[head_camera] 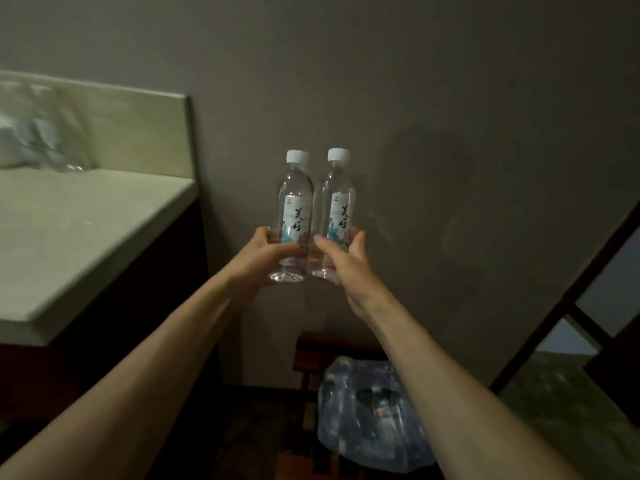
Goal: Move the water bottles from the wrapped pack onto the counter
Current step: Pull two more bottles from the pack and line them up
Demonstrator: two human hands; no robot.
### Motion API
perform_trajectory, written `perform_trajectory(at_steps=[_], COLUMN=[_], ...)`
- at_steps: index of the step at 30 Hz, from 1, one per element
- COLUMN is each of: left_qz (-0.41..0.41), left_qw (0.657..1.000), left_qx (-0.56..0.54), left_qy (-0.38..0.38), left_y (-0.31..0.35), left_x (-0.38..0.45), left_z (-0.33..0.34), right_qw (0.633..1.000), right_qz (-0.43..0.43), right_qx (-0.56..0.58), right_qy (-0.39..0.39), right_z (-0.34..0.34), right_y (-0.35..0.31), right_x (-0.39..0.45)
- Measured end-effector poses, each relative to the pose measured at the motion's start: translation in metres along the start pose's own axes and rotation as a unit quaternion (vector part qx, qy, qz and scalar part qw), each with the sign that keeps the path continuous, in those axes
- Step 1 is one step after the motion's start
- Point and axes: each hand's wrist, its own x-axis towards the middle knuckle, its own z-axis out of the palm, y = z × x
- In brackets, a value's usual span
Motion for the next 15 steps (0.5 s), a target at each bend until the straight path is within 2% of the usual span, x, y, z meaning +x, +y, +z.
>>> perform_trajectory(at_steps=[7, 15], left_qz=[0.046, 0.098], left_qw=[0.997, 0.985], left_qx=[-0.015, 0.098], left_qy=[0.054, 0.106], left_y=[0.042, 0.066], left_x=[-0.032, -0.053], left_z=[-0.094, -0.243], right_qw=[0.998, 0.994], right_qz=[-0.064, -0.082], right_qx=[-0.005, -0.051], right_qy=[-0.022, -0.054], right_z=[0.1, 0.244], right_y=[-0.029, -0.043], right_x=[0.013, 0.034])
